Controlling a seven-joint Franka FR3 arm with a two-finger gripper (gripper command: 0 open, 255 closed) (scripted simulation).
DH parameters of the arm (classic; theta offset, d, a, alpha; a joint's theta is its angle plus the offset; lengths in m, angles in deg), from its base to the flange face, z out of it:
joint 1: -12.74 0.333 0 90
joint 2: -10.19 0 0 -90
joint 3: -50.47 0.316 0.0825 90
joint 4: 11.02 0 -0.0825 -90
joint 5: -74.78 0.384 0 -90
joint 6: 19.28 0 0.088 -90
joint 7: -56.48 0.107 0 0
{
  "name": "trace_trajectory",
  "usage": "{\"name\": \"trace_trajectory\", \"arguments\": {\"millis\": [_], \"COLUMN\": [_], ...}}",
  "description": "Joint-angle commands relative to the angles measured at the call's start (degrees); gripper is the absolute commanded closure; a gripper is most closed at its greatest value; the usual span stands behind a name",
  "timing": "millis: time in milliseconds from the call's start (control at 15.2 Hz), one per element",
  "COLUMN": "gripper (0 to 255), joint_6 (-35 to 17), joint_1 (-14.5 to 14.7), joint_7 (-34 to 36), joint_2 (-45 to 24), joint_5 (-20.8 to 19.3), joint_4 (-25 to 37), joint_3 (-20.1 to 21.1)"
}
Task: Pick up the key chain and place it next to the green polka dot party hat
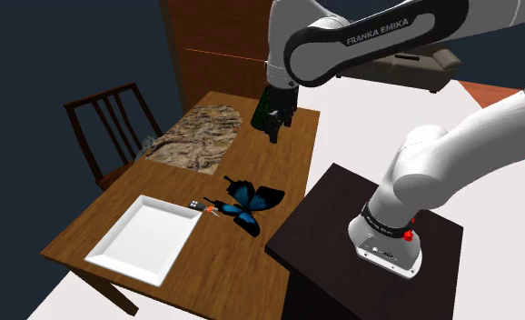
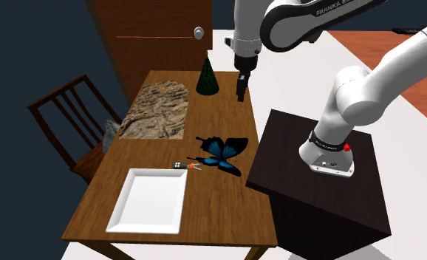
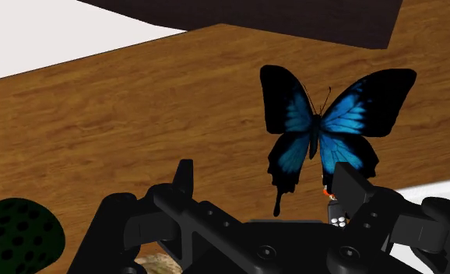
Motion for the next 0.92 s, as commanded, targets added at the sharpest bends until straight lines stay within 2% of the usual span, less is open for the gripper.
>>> {"name": "trace_trajectory", "arguments": {"millis": [0, 462, 858], "gripper": [0, 0, 0], "joint_6": [-4.4, -18.3, -28.1], "joint_1": [0.6, 1.7, 2.2], "joint_7": [1.6, 7.3, 14.2], "joint_2": [-3.0, -17.6, -31.7], "joint_5": [0.7, 0.6, -3.4], "joint_4": [-1.0, 0.6, 5.3], "joint_3": [1.3, 5.6, 8.5]}}
